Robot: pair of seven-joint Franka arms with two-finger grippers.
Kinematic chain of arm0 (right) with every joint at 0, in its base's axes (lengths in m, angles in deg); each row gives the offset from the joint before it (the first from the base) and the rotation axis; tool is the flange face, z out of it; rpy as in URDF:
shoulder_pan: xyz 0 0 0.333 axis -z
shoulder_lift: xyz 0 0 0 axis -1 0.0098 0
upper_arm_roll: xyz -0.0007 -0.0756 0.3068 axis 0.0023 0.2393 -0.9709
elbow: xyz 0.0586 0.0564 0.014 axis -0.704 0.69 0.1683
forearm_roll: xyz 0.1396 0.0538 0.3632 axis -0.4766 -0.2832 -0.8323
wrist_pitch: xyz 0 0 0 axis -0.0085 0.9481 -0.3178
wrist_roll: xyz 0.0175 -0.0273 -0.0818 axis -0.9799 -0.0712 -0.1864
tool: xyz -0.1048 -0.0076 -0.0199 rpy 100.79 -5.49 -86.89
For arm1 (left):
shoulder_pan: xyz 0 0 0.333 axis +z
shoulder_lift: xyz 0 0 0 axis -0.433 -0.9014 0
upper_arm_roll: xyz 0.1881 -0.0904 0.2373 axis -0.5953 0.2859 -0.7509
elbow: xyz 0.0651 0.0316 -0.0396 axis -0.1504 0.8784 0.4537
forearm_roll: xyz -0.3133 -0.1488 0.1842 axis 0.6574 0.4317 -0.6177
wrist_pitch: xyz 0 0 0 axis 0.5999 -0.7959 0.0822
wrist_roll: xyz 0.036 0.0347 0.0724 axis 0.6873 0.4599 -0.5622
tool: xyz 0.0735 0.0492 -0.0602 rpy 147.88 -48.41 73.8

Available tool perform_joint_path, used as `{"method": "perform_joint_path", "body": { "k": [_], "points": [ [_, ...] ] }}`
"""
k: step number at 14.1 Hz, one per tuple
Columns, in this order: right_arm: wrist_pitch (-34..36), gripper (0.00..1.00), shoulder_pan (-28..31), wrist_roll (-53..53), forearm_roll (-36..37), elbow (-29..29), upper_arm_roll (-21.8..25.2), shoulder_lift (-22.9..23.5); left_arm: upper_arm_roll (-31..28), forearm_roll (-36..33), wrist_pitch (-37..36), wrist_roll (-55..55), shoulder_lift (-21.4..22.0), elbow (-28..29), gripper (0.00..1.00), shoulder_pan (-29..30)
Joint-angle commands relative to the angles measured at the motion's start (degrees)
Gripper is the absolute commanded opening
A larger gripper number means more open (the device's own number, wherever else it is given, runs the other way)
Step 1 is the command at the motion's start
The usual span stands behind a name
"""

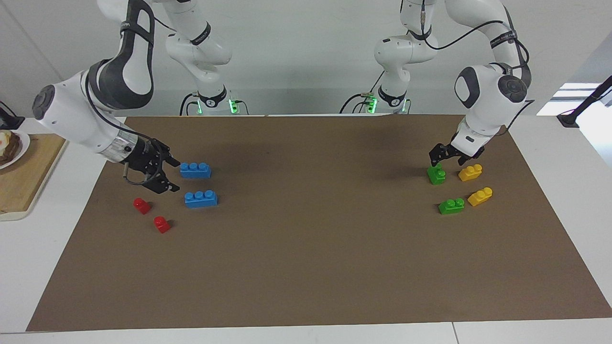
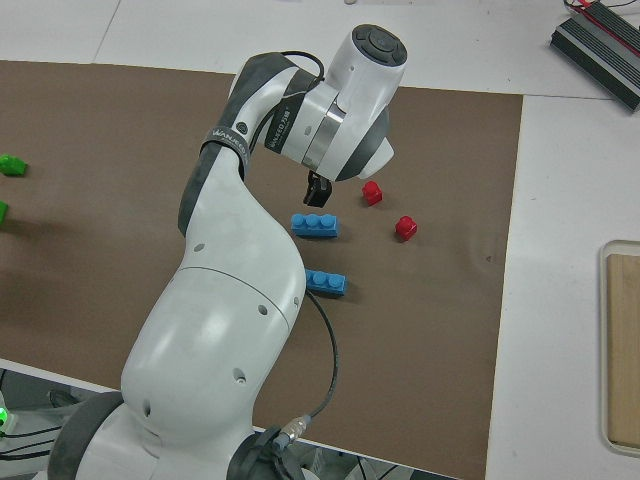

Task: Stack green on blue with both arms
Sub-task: 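Reach the left gripper to the green brick while the right gripper reaches the blue brick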

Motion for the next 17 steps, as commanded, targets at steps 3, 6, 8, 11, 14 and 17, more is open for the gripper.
{"method": "perform_joint_path", "body": {
  "k": [3,6,8,11,14,17],
  "points": [
    [-6.8,0.93,1.0,-1.2,-2.9,6.0,-0.4,0.2,0.0,-1.1,3.8,1.8,-1.9,2.9,1.00,0.3],
    [-10.4,0.93,1.1,-4.2,-3.4,9.4,-0.4,0.3,0.0,-1.1,8.0,3.5,-2.1,5.3,1.00,1.2],
    [-13.1,0.93,1.3,-5.9,-4.0,12.1,-0.5,0.0,0.0,-1.1,9.4,4.1,-2.7,6.4,1.00,1.6],
    [-14.0,0.93,1.6,-7.4,-4.2,13.1,-0.5,0.7,0.0,-1.1,9.6,4.1,-2.9,7.1,1.00,1.7],
    [-15.5,0.93,2.4,-11.2,-6.3,13.9,-0.4,2.9,0.0,-1.1,12.3,4.0,-3.1,9.1,1.00,1.7],
    [-15.9,0.93,2.5,-12.8,-6.4,14.2,-0.4,4.6,0.0,-1.1,12.5,3.9,-3.1,9.5,0.99,1.6]
  ]
}}
